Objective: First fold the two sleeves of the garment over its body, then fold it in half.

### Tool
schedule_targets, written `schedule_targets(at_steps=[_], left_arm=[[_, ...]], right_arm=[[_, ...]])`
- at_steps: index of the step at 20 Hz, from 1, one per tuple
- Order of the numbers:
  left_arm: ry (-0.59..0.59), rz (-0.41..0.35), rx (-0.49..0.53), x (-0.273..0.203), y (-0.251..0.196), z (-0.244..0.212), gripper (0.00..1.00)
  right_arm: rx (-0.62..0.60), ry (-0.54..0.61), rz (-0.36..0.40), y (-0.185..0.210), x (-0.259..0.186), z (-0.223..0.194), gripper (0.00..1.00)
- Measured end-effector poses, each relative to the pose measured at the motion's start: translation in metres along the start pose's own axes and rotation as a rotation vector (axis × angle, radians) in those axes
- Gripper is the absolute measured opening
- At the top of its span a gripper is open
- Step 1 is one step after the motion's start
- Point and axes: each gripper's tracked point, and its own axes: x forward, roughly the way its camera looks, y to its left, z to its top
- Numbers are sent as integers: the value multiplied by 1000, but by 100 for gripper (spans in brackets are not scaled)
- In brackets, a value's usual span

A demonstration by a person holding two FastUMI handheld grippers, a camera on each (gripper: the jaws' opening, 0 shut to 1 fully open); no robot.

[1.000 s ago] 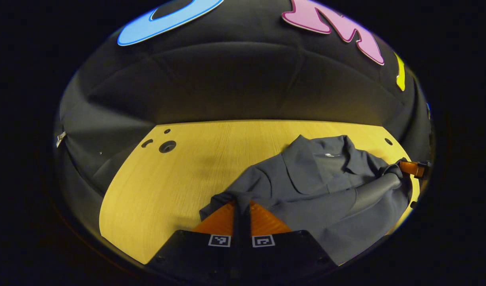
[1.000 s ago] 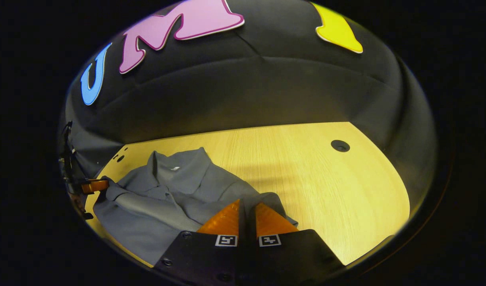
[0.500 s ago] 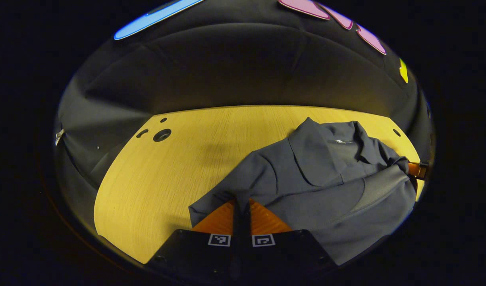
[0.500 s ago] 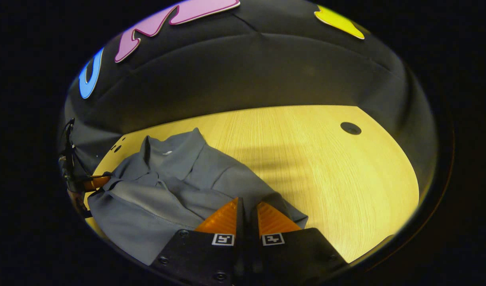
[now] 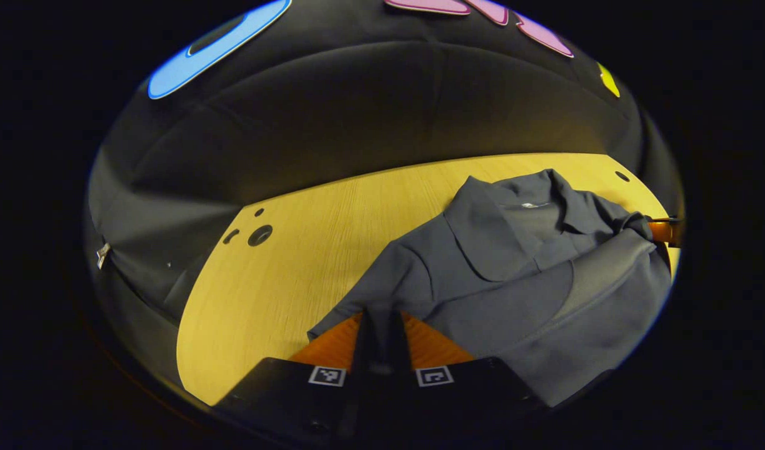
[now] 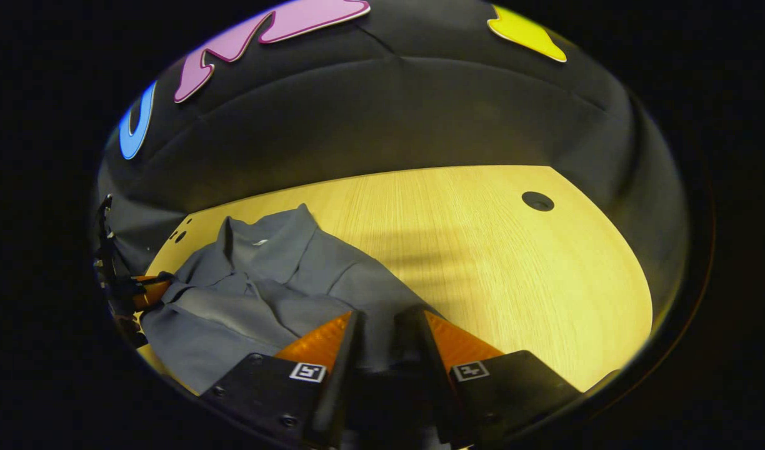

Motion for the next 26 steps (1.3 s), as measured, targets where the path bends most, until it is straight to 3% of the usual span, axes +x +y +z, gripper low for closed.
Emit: schedule_targets(at_steps=[1, 2, 3, 5, 15, 22, 26], left_arm=[[-6, -5, -9, -8, -1, 2, 41], [-15, -12, -18, -15, -2, 3, 44], [-35, -18, -23, -24, -3, 8, 62], [-92, -13, -22, -43, 1, 15, 99], [-238, -81, -68, -177, -6, 25, 98], [-256, -127, -110, -262, -7, -8, 98], [-252, -112, -140, -293, -3, -26, 98]], right_arm=[[-11, -5, 4, 2, -7, 2, 60], [-24, -14, 3, 3, -16, 5, 64], [-35, -21, 3, 5, -24, 7, 82], [-43, -47, 8, 10, -46, 15, 85], [-73, -179, 36, 41, -170, 31, 95], [-101, -231, 69, 71, -241, 16, 96], [-124, -247, 129, 97, -272, 5, 96]])
